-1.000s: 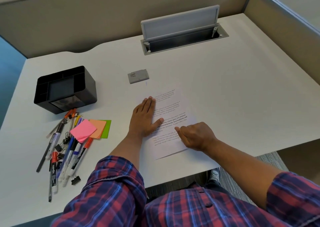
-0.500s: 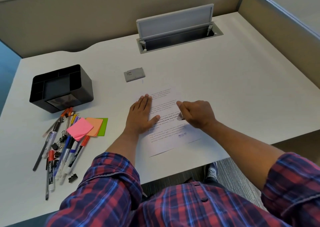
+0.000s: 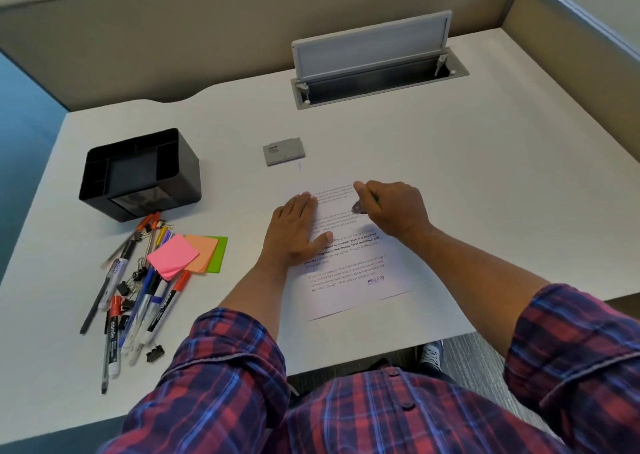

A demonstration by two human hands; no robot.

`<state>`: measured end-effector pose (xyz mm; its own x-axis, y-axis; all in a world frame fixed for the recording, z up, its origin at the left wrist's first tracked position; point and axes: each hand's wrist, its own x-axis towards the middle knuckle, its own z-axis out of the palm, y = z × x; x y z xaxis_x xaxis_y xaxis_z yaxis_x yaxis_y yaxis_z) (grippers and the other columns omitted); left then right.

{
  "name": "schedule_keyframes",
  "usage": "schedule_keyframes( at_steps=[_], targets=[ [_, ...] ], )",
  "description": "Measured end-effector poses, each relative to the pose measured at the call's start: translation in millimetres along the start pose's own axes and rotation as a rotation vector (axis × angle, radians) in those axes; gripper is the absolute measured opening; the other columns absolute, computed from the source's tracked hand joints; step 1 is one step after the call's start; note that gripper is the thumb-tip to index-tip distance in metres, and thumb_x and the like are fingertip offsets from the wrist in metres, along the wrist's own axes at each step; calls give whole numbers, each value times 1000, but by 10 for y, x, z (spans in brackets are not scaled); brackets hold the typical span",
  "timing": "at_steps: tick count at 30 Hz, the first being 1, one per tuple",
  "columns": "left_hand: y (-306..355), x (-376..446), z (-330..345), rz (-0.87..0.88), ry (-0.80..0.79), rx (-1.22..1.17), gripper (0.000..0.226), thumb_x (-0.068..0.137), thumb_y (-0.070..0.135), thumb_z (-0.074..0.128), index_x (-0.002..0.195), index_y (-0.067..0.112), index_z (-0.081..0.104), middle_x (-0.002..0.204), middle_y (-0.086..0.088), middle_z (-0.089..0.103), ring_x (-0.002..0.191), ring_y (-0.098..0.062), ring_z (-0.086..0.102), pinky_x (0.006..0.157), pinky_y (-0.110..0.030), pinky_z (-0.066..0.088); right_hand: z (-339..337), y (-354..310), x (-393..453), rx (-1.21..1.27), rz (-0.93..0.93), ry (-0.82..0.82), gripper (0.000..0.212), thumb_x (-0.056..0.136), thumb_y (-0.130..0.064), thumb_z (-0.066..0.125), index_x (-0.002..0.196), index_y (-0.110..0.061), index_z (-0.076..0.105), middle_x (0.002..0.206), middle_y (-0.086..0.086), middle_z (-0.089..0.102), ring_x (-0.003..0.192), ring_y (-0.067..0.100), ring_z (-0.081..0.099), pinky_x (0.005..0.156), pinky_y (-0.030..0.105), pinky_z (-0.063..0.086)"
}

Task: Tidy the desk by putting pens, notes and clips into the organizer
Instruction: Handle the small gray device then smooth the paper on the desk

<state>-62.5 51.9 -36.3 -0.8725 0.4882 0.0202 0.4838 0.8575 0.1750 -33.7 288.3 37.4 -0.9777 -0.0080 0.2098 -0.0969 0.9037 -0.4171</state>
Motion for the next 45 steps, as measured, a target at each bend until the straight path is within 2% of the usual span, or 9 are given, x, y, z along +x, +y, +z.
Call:
schedule_keyframes(
  at_steps=[3, 7, 12, 16, 19, 22, 33, 38, 45],
  targets=[
    [-4, 27, -36, -28, 60, -35, 86, 90, 72, 35, 153, 13, 31, 163, -9, 28, 146, -27, 31, 116, -44, 30, 6, -88, 153, 34, 16, -14, 44, 104, -49, 37, 71, -27, 57, 74, -20, 73, 67, 10, 65, 62, 27, 48],
    [-75, 86, -109, -110, 110, -75, 86, 90, 70, 37, 154, 14, 31, 163, -9, 28, 145, -29, 33, 114, -46, 33, 66, -175, 349, 116, 37, -1, 41, 102, -48, 44, 72, -22, 50, 52, -18, 44, 50, 5, 44, 51, 25, 30],
    [-285, 186, -221, -193, 116, -88, 84, 89, 67, 42, 154, 14, 31, 162, -11, 28, 145, -30, 33, 112, -47, 34, 221, -204, 537, 189, -2, -41, 37, 100, -54, 44, 81, -25, 53, 68, -7, 58, 60, 15, 54, 55, 30, 43],
    [-435, 266, -291, -274, 162, -107, 83, 88, 64, 44, 152, 11, 35, 159, -14, 33, 143, -32, 36, 110, -48, 36, 316, -185, 647, 217, -56, -84, 25, 100, -45, 48, 96, -24, 60, 96, 2, 70, 77, 17, 60, 63, 33, 51],
    [-520, 344, -319, -363, 178, -162, 83, 88, 62, 45, 153, 11, 33, 159, -14, 32, 143, -33, 34, 112, -49, 35, 389, -183, 738, 247, -72, -115, 25, 99, -43, 52, 105, -22, 64, 109, 4, 71, 89, 20, 65, 73, 40, 57],
    [-603, 427, -334, -420, 192, -204, 84, 86, 61, 47, 153, 12, 31, 159, -12, 32, 143, -32, 34, 112, -49, 35, 470, -193, 815, 244, -103, -153, 27, 98, -43, 56, 111, -22, 65, 115, 4, 70, 95, 19, 66, 80, 36, 58],
    [-985, 812, -317, -526, 177, -380, 87, 84, 48, 61, 156, 14, 25, 163, -7, 24, 147, -31, 27, 118, -48, 27, 862, -263, 1149, 93, -159, -223, 32, 98, -36, 58, 128, -26, 58, 126, 1, 65, 100, 19, 64, 84, 33, 53],
    [-1096, 1003, -281, -560, 156, -429, 90, 79, 52, 63, 156, 21, 29, 163, -3, 21, 147, -30, 22, 117, -47, 26, 978, -319, 1348, 67, -112, -255, 32, 99, -31, 55, 130, -24, 56, 130, 2, 62, 108, 22, 62, 90, 38, 53],
    [-1192, 1182, -190, -607, 78, -393, 88, 84, 58, 67, 157, 32, 26, 164, -5, 15, 148, -32, 15, 118, -46, 21, 1113, -424, 1604, 25, -168, -288, 32, 103, -25, 46, 133, -17, 53, 126, 10, 60, 108, 28, 59, 86, 44, 52]
  ],
)
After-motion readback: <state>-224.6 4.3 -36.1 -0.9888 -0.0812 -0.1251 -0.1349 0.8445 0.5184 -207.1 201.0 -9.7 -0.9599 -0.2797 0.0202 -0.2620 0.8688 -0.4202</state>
